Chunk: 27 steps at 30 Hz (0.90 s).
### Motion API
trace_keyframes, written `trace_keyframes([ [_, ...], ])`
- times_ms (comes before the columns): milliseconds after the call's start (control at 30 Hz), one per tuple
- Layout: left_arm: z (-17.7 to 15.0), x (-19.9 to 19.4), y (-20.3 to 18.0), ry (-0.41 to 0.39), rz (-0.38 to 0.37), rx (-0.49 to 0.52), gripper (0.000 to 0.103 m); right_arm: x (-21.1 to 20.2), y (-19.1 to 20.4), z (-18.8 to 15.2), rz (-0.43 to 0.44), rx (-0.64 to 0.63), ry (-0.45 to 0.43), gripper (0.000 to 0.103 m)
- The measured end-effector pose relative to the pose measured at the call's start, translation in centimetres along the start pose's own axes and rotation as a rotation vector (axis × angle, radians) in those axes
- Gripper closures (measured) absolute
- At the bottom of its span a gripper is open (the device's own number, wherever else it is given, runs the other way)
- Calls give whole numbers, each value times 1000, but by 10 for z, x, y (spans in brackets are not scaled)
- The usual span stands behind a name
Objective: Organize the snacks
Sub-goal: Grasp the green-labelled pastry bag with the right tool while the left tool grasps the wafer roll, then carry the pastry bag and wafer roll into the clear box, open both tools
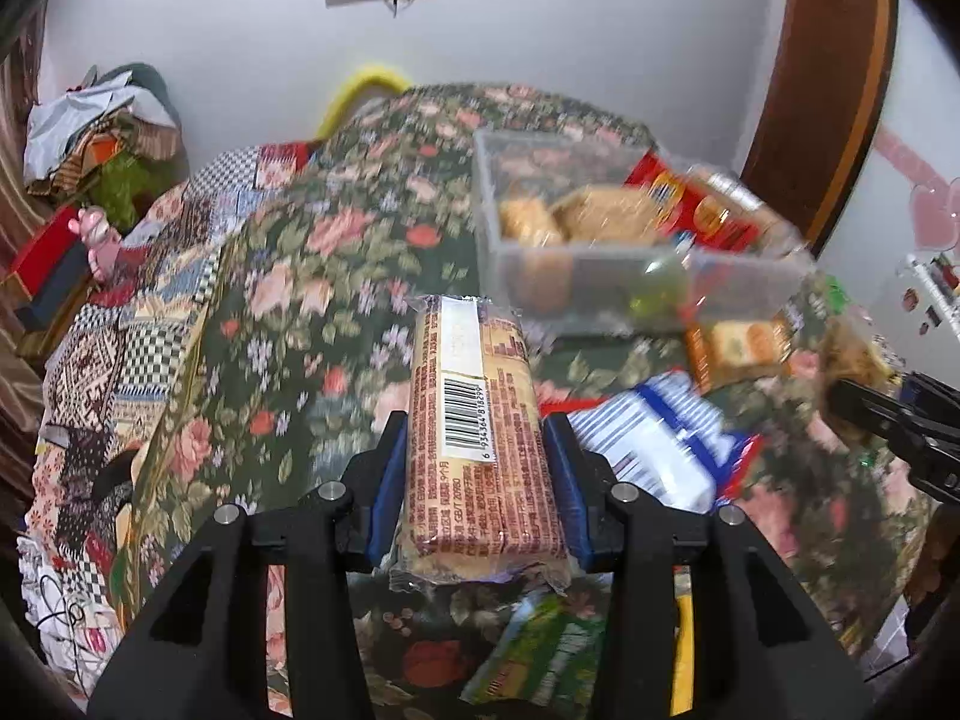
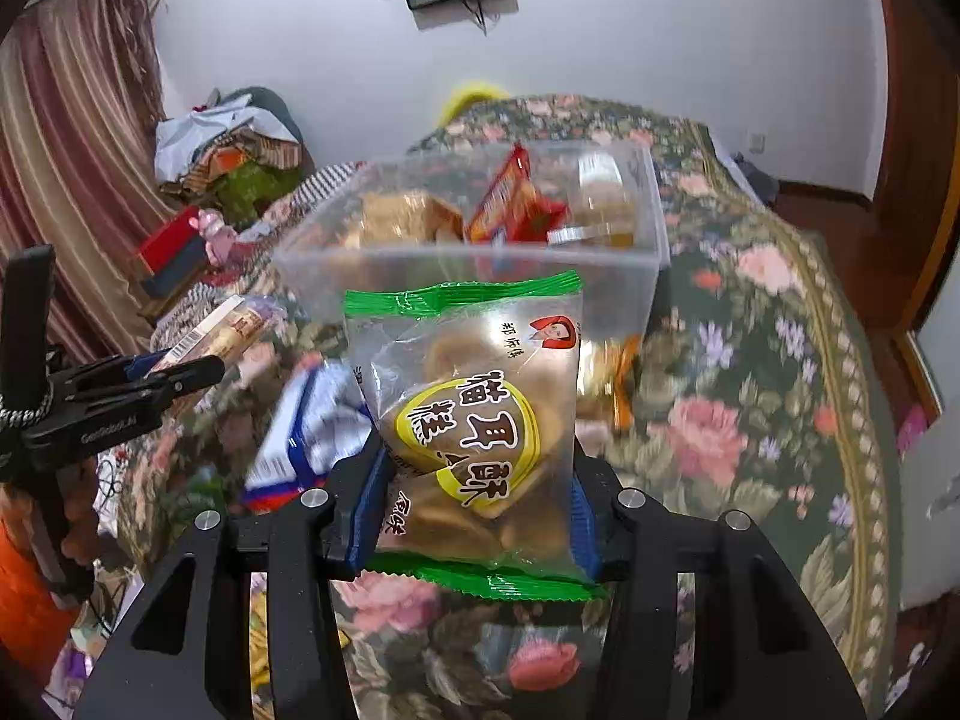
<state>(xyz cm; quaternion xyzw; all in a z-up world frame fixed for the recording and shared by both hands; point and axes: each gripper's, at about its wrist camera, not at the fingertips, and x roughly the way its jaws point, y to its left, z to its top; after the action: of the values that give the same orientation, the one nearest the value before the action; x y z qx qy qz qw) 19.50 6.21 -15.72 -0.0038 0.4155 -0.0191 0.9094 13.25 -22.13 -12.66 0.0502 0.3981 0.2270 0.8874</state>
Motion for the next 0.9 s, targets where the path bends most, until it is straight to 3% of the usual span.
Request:
trace_keyframes([
  [500,60,-37,-25,-179,-63,22,59,-13,14,65,-2,-63,-165,57],
  [900,89,3,-29,-153,-103,-20,59,19,20,107,31,-78,-177,57],
])
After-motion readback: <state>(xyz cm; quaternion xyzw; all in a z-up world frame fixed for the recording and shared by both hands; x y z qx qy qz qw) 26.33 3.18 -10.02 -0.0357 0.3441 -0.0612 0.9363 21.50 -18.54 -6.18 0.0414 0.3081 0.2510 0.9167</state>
